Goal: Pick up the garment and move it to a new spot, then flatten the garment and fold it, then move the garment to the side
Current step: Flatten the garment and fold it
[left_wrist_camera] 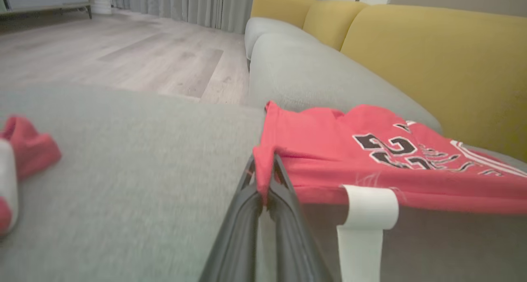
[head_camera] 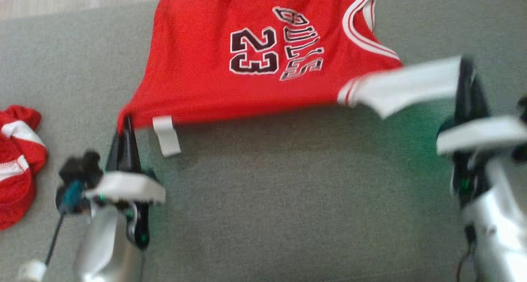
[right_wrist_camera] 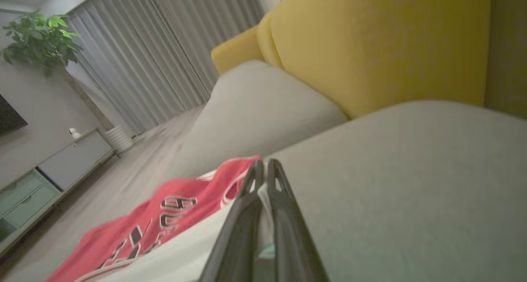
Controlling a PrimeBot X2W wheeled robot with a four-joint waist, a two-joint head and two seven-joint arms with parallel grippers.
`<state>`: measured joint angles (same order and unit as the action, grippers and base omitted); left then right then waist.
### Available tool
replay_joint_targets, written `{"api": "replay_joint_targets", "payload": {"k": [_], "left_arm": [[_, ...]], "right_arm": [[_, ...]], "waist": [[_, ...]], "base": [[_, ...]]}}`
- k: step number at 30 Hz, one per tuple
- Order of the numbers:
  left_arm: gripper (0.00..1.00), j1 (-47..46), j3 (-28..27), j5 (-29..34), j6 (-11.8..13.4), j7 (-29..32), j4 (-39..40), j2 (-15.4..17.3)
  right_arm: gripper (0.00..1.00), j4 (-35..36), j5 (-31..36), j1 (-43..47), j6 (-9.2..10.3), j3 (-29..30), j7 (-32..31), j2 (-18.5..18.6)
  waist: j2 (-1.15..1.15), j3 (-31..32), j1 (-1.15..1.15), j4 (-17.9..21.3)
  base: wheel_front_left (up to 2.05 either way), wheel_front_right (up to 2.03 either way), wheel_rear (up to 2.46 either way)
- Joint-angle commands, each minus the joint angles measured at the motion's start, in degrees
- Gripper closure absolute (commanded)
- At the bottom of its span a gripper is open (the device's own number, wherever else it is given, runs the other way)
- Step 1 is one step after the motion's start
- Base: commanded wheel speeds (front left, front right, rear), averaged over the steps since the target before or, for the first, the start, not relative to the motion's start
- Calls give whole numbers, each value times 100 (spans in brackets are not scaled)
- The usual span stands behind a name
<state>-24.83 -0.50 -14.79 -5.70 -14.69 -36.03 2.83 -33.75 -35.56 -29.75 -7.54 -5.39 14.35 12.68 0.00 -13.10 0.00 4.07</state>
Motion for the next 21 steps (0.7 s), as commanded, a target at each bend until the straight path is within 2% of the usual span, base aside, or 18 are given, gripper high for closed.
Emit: {"api": "replay_joint_targets", "payload": {"k": [1,4,8,15,21], "left_arm": [[100,108,-327,-20,-12,-30,160,114],[100,601,-482,-86,-33,-30,185,37],[100,1187,-468,-212,-85,-30,300,10],[100,1818,-263,-573,-47,-30,521,6],[100,2340,-123,-739,-62,-30,677,6]], "right_arm": [[100,288,-193,263,5,-168,63,55],[100,415,-451,987,5,-444,64,67],[100,591,-947,1622,5,-465,45,32],[100,747,-998,2261,5,-700,25,227],[100,731,-1096,2699,5,-669,21,234]], "waist": [[0,89,0,22],[0,262,0,50],[0,513,0,100],[0,763,0,105],[0,923,0,53]], "base": [[0,0,0],[0,0,0],[0,0,0],[0,0,0],[0,0,0]]}}
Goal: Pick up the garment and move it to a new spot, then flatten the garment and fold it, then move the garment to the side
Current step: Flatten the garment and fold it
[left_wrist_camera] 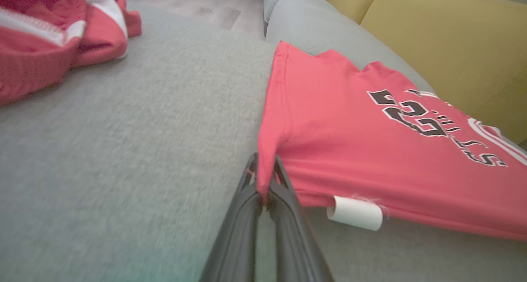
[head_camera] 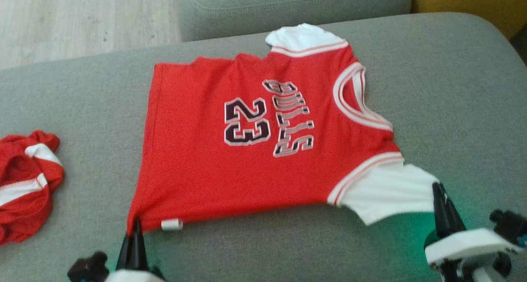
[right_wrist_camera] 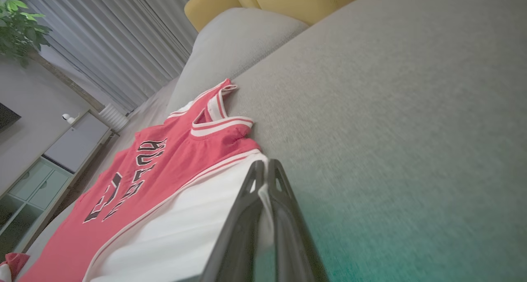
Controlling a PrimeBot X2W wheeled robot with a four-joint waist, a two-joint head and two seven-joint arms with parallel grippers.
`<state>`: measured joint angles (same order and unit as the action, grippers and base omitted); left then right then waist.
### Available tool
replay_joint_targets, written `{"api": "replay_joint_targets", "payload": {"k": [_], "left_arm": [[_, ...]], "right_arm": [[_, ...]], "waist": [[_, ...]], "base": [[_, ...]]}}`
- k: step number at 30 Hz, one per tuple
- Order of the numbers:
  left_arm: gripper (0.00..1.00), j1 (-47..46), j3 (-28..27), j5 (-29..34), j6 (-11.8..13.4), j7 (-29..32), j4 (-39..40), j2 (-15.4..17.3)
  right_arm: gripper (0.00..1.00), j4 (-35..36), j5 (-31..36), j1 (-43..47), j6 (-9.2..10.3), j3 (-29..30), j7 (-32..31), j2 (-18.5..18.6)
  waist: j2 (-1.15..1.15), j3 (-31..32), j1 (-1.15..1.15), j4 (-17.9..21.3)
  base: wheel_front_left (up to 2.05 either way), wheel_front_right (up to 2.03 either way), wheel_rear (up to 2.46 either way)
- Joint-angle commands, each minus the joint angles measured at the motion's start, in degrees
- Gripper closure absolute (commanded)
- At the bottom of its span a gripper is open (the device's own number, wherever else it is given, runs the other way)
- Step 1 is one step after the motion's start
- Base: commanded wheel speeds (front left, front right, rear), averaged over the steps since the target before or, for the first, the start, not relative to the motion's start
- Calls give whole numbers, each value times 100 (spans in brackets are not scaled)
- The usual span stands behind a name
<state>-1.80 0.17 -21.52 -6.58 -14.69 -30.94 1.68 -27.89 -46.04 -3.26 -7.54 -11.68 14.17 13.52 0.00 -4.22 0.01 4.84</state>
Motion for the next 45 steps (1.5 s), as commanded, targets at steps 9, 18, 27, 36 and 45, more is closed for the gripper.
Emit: {"api": "replay_joint_targets", "payload": {"k": [9,18,27,36,45], "left_arm": [[100,597,-6,-129,9,-30,277,121],[100,158,191,-148,-16,-30,562,121],[100,-1177,280,-54,35,-30,148,121],[100,-2290,168,-208,136,-30,-701,120],[0,-2307,-227,118,617,-30,-54,120]], "right_arm": [[100,295,-215,552,5,24,-86,211],[100,623,-257,186,5,213,-274,148],[100,359,-304,-1080,5,374,-569,-148],[100,-579,-61,-2492,5,336,-537,-445],[0,-1056,996,-3149,5,672,72,-520]], "waist": [[0,218,-1,-78],[0,-28,-1,-183],[0,-670,-1,-234],[0,-1229,-1,-259],[0,-1260,-1,-339]], "base": [[0,0,0],[0,0,0],[0,0,0],[0,0,0],[0,0,0]]}}
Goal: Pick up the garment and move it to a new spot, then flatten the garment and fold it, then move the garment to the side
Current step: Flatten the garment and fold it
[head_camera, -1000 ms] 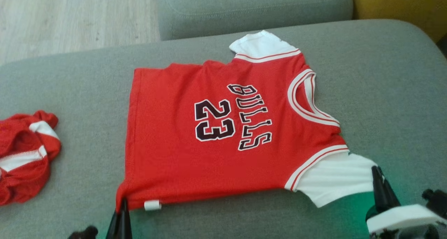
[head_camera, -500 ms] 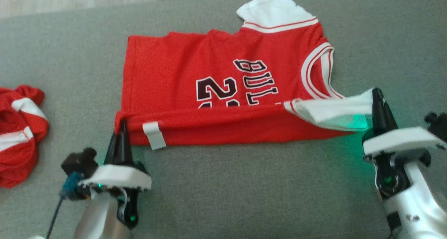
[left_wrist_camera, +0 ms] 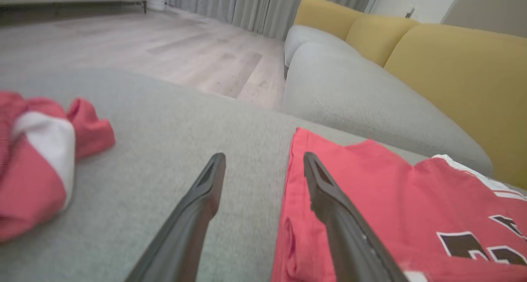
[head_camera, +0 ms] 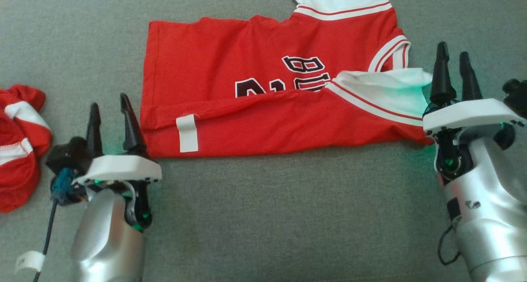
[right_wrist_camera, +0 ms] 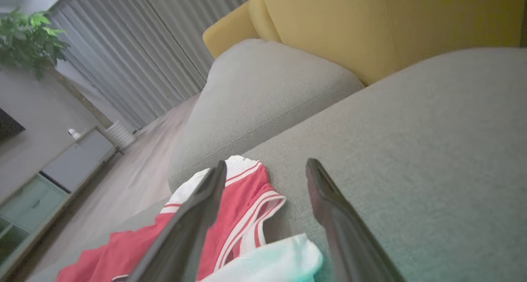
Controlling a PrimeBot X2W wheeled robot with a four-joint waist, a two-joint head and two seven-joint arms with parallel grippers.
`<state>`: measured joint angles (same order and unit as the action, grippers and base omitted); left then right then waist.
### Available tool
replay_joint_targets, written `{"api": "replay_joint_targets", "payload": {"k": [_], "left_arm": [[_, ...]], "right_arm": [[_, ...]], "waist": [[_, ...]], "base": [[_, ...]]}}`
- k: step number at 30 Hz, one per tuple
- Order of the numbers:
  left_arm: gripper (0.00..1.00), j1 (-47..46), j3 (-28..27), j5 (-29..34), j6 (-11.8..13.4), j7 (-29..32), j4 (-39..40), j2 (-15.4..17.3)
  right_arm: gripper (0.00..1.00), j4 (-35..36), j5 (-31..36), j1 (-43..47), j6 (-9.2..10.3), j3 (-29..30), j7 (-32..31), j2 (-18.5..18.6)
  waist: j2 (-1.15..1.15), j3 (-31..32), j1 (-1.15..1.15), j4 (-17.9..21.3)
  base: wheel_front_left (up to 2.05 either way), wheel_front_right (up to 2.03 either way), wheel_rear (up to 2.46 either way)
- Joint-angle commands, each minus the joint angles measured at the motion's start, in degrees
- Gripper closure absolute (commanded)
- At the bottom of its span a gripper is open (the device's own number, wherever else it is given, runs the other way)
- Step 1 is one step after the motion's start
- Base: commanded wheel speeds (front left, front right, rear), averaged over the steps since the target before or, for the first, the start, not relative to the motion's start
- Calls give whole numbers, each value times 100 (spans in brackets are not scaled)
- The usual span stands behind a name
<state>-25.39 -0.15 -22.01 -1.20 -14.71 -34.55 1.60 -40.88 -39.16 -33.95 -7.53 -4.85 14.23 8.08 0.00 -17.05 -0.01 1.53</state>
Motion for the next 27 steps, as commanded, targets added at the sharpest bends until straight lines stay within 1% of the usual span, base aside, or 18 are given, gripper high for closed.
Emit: {"api": "replay_joint_targets", "payload": {"k": [1,4,5,6,9,11,12,16,19,22,27], "left_arm": [[0,153,-198,283,132,-29,431,128],[0,477,-100,545,215,-29,640,128],[0,477,-100,545,215,-29,640,128],[0,582,-61,626,249,-29,699,128],[0,894,86,864,339,-29,822,128],[0,1085,143,958,374,-29,879,128],[0,1273,165,993,394,-29,895,128],[0,1633,159,904,469,-29,931,128],[0,1876,178,905,469,-29,936,128],[0,2100,158,830,479,-29,926,128],[0,2398,195,900,429,-29,905,128]], "right_arm": [[0,446,643,-27,4,137,70,42],[0,1032,1597,415,4,501,73,-88],[0,1032,1597,415,4,501,73,-88],[0,1195,1938,598,4,514,74,-122],[0,1473,2601,1140,4,638,75,-289],[0,1580,2916,1441,4,644,75,-362],[0,1553,3063,1695,4,743,75,-425],[0,1450,3237,2021,4,789,76,-494],[0,1370,3355,2224,4,805,76,-510],[0,1276,3333,2410,4,777,76,-517],[0,1123,3192,2690,4,690,76,-519]], "waist": [[0,45,1,-16],[0,144,1,-41],[0,144,1,-41],[0,183,1,-52],[0,345,1,-88],[0,462,1,-103],[0,603,1,-116],[0,912,1,-113],[0,1123,1,-115],[0,1328,1,-124],[0,1558,1,-119]], "base": [[0,0,0],[0,0,0],[0,0,0],[0,0,0],[0,0,0],[0,0,0],[0,0,0],[0,0,0],[0,0,0],[0,0,0],[0,0,0]]}}
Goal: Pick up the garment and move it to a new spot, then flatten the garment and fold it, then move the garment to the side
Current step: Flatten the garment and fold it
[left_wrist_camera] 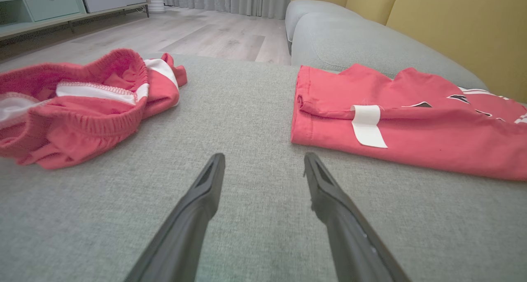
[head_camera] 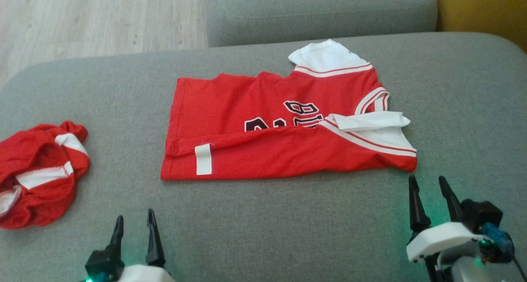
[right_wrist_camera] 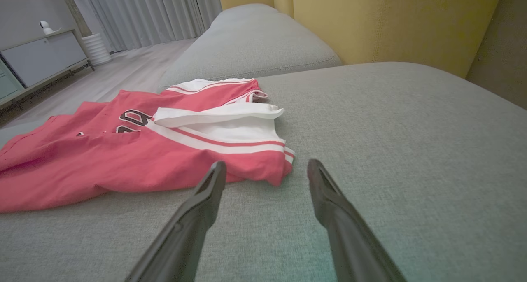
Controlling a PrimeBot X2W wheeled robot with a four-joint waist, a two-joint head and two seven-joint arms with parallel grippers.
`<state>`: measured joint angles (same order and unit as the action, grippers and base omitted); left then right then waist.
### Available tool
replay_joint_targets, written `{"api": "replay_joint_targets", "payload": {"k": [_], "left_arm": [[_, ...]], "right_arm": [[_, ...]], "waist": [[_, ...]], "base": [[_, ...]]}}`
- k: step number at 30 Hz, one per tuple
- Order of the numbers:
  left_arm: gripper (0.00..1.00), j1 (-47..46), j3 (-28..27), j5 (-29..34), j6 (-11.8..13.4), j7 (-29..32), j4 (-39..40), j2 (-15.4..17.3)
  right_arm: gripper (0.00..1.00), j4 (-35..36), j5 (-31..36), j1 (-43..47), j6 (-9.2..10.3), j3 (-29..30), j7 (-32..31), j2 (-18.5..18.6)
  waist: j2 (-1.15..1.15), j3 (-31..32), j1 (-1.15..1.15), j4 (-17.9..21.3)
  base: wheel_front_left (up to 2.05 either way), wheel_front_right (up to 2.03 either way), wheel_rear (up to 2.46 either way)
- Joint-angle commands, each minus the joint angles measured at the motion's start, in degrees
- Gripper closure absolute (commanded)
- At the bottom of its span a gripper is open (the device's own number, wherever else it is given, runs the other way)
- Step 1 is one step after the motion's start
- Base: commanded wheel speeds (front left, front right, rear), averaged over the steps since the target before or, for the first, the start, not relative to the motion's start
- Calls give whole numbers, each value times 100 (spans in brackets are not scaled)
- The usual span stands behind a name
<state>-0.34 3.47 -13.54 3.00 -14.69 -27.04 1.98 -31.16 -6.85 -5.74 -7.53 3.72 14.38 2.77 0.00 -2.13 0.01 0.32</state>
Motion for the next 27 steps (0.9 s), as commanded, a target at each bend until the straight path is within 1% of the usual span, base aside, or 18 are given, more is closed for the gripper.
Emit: {"api": "replay_joint_targets", "payload": {"k": [1,6,8,13,19,22,27], "left_arm": [[0,-67,-166,54,13,-30,160,90],[0,19,-97,63,5,-30,181,90],[0,-29,6,146,-90,-30,161,90],[0,-491,54,223,-256,-30,38,89],[0,-1227,38,167,-381,-30,-170,89],[0,-1412,0,73,-406,-30,-324,89],[0,-1770,34,-51,-547,-30,-800,89]], "right_arm": [[0,137,-48,-97,4,-180,62,12],[0,116,-47,-48,4,-217,62,11],[0,137,-31,-75,4,-208,62,11],[0,155,16,-302,4,-121,62,11],[0,138,25,-791,4,-43,62,11],[0,93,88,-964,4,-8,62,11],[0,-264,182,-1410,4,113,62,11]], "waist": [[0,85,-1,5],[0,111,-1,10],[0,51,-1,9],[0,-316,-1,-13],[0,-905,-1,-8],[0,-1054,-1,21],[0,-1374,-1,131]], "base": [[0,0,0],[0,0,0],[0,0,0],[0,0,0],[0,0,0],[0,0,0],[0,0,0]]}}
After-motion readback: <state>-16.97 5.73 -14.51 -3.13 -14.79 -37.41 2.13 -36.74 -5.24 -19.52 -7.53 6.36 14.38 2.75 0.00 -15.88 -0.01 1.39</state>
